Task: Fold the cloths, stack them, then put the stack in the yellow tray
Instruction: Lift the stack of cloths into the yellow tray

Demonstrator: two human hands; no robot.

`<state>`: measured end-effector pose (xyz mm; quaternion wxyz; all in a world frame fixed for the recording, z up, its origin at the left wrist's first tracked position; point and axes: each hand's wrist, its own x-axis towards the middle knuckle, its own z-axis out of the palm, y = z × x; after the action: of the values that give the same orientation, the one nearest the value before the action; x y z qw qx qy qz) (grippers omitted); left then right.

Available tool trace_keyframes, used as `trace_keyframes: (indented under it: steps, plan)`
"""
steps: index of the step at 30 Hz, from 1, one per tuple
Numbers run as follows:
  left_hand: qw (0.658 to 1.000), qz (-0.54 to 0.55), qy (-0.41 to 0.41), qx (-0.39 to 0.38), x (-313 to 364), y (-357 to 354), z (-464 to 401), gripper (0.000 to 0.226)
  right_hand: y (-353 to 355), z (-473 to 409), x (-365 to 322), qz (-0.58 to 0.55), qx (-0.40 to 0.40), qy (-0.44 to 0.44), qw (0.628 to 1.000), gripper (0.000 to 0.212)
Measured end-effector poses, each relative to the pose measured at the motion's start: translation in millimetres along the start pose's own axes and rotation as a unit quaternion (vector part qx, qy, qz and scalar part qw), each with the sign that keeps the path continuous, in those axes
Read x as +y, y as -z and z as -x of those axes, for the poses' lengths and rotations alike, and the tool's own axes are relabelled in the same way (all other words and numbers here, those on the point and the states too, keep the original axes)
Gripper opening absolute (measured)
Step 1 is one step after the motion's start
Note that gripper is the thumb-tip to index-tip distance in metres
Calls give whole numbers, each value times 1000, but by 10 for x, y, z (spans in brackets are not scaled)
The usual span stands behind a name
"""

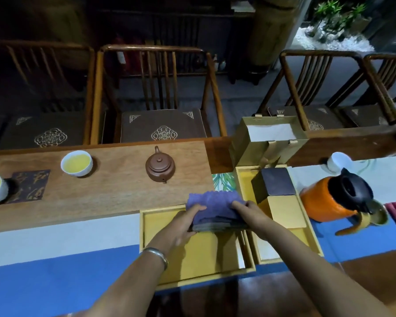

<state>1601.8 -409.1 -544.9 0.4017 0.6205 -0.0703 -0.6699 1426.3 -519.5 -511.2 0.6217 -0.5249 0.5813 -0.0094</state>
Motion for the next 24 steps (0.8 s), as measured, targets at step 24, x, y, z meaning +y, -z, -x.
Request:
trace_keyframes:
  steps: [24]
  plan:
    - [972, -155, -32, 176, 54, 77, -34, 47, -151, -70, 105, 163, 99, 10, 982, 39]
